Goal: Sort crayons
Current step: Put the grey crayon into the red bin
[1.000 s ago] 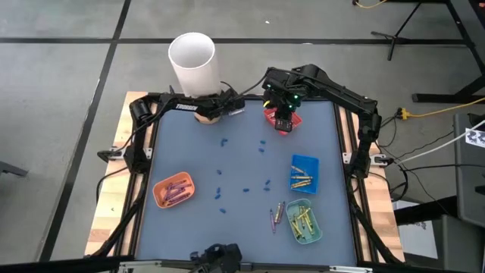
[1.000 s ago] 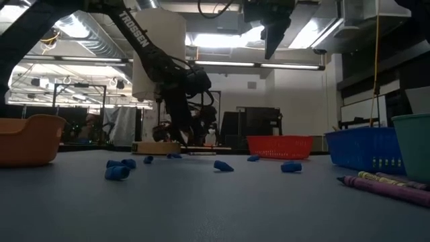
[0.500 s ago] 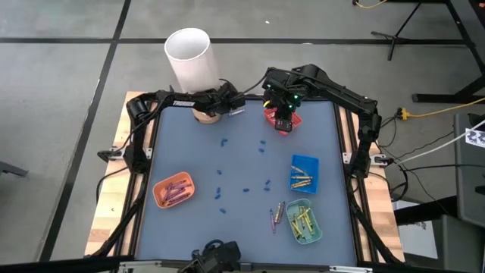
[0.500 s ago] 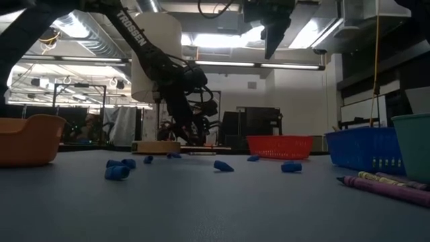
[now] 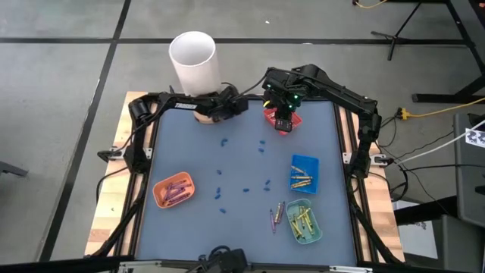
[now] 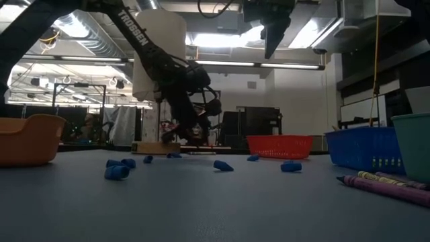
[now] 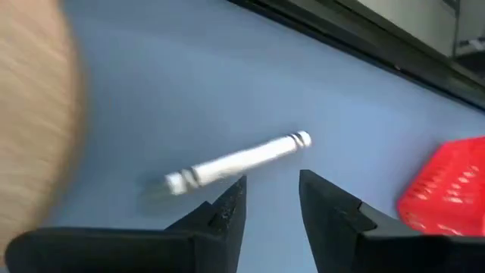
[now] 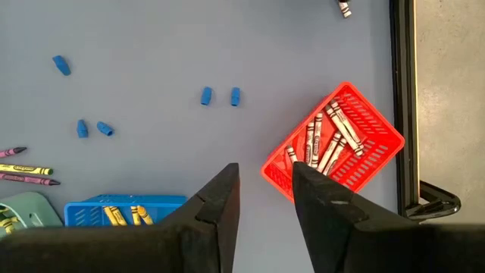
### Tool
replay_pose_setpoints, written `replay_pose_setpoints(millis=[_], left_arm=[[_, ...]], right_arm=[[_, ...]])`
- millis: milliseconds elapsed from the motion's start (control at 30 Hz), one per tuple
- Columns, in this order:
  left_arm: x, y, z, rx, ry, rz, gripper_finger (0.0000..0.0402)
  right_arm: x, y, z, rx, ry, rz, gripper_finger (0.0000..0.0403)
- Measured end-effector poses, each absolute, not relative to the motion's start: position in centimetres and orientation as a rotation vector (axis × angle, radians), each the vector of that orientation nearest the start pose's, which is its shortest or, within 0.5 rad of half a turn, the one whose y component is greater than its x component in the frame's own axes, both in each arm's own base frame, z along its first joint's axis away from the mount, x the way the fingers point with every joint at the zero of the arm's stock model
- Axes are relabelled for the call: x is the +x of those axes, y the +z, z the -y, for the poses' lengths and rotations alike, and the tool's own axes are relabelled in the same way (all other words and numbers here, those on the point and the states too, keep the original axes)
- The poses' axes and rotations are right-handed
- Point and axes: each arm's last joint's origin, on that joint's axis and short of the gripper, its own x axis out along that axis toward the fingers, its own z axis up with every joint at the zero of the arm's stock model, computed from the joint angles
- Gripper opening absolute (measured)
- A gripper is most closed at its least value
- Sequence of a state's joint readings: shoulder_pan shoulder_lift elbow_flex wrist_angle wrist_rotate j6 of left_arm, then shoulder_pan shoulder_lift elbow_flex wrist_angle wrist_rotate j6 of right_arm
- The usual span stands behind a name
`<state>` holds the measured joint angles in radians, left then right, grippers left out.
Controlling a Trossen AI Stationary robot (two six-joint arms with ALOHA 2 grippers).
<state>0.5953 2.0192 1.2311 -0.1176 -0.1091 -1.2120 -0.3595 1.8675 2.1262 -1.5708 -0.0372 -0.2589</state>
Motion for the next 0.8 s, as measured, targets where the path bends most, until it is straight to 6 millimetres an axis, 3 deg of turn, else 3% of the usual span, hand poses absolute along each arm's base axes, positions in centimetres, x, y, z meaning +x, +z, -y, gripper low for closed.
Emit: replay_pose_setpoints(millis=[167, 500, 800], left_arm=[[34.6, 14.1, -23.0, -1.311, 1.059, -0.405, 0.0108], [37.1, 17.4, -23.0, -1.282, 0.919, -0.351, 0.0108], [37.5, 18.8, -24.1, -1.026, 0.922, -0.275, 0.0108]], right_arm=[[32.2, 38.3, 12.0, 0.039, -0.105, -1.312, 0.0122], [32.2, 38.3, 12.0, 0.039, -0.105, -1.312, 0.0122], [32.2, 38.3, 12.0, 0.039, -0.105, -1.312, 0.0122]])
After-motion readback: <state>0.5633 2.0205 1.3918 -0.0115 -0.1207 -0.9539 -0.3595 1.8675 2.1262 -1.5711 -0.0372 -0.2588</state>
